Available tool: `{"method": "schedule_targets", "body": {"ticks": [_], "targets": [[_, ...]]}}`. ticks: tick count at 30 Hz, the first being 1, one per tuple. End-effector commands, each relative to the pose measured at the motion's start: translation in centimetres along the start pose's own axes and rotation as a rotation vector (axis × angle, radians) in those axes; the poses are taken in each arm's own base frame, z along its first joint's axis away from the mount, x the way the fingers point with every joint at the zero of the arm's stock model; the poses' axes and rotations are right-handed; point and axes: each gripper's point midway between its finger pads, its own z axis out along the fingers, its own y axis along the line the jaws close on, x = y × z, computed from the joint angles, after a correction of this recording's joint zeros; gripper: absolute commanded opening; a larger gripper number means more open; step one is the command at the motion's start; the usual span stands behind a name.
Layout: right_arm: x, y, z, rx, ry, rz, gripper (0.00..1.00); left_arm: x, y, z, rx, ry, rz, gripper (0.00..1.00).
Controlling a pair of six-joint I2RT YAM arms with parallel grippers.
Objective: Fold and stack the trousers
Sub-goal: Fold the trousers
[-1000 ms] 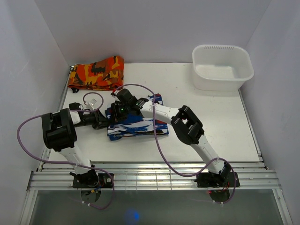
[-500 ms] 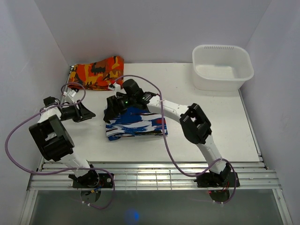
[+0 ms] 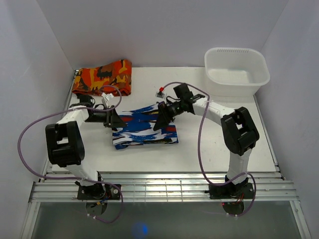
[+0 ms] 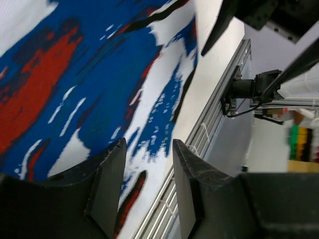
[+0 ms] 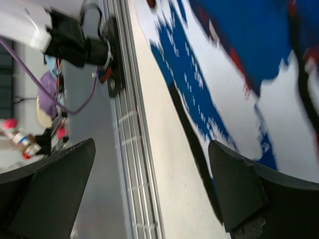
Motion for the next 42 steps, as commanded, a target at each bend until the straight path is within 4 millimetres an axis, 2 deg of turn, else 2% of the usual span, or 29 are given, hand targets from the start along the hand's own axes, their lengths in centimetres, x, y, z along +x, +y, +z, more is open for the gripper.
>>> {"method": "schedule_targets", "body": {"ticks": [1,2,3,4,6,8,10,13,17,18,20,21,22,23,25,27,28,30,31,32,34,36,37,39,42], "targets": [[5.2,0.0,1.5,-0.075,0.082,0.086,1.0,3.3,2.9,1.5,-0.01,0.085,-0.187,0.52],[5.8,-1.2,2.0,-0.06,0.078,0.099,1.0,5.0,4.5,2.0,-0.025,0.132,-0.273,0.49],[6.6,-1.9,2.0,-0.046,0.079,0.152,1.0,5.7,5.4,2.0,-0.046,0.148,-0.315,0.48],[8.4,-3.0,2.1,-0.018,0.091,0.211,1.0,6.3,6.7,1.7,-0.076,0.155,-0.359,0.47],[9.6,-4.9,2.2,0.011,0.069,0.27,1.0,7.1,8.6,1.7,-0.105,0.164,-0.44,0.45],[11.6,-6.5,2.3,0.038,0.076,0.335,1.0,6.5,10.5,1.1,-0.159,0.134,-0.448,0.45],[12.2,-7.3,2.3,0.059,0.082,0.362,0.96,6.0,11.4,0.9,-0.188,0.125,-0.443,0.45],[10.9,-5.9,1.9,0.007,0.077,0.305,0.93,3.8,10.9,0.2,-0.164,0.105,-0.33,0.47],[3.8,-1.3,-0.3,-0.037,-0.011,0.078,0.94,-1.4,6.0,-1.8,-0.031,0.044,-0.072,0.48],[1.2,-0.5,-1.0,-0.032,-0.051,0.018,0.94,-2.2,5.4,-2.1,-0.026,0.027,-0.036,0.48],[-1.7,0.2,-1.8,-0.025,-0.106,-0.03,0.94,-3.7,4.6,-2.4,-0.024,-0.013,-0.008,0.49],[-3.5,0.1,-2.3,-0.007,-0.139,-0.059,0.94,-4.4,4.3,-2.4,-0.008,-0.033,-0.011,0.49],[-4.3,-0.3,-2.4,0.005,-0.158,-0.069,0.94,-5.1,4.5,-2.1,-0.005,-0.053,0.005,0.49],[-4.9,-1.6,-2.1,0.02,-0.167,-0.067,0.94,-5.4,4.7,-1.8,0.004,-0.06,-0.046,0.49],[-6.0,-4.0,-1.7,0.037,-0.177,-0.047,0.92,-6.3,5.7,-1.0,-0.004,-0.082,-0.034,0.49],[-6.6,-6.0,-1.7,0.054,-0.192,-0.011,0.91,-6.5,7.1,-0.4,-0.017,-0.095,-0.115,0.49],[-6.9,-7.2,-1.4,0.067,-0.205,-0.01,0.91,-6.2,8.3,-0.1,-0.057,-0.093,-0.136,0.49],[-6.5,-10.7,-0.9,0.099,-0.216,0.03,0.91,-6.4,10.6,0.5,-0.107,-0.111,-0.159,0.48],[-6.2,-12.3,-0.7,0.125,-0.217,0.048,0.91,-5.5,12.3,1.2,-0.125,-0.093,-0.201,0.48],[-5.4,-14.5,-0.3,0.147,-0.21,0.08,0.91,-5.6,13.9,1.2,-0.178,-0.092,-0.209,0.47],[-4.6,-17.1,-1.0,0.197,-0.219,0.105,0.9,-4.9,15.8,2.0,-0.19,-0.074,-0.261,0.46],[-3.1,-19.2,-1.9,0.238,-0.214,0.137,0.9,-6.0,16.7,2.0,-0.209,-0.083,-0.242,0.46],[-2.4,-19.6,-2.2,0.25,-0.206,0.155,0.89,-6.2,17.1,2.1,-0.209,-0.084,-0.243,0.46],[-2.0,-19.6,-3.5,0.256,-0.206,0.144,0.87,-8.3,16.8,1.7,-0.199,-0.108,-0.2,0.47],[-3.3,-17.1,-5.0,0.255,-0.196,0.068,0.86,-10.5,13.6,0.5,-0.142,-0.129,-0.123,0.53]]}}
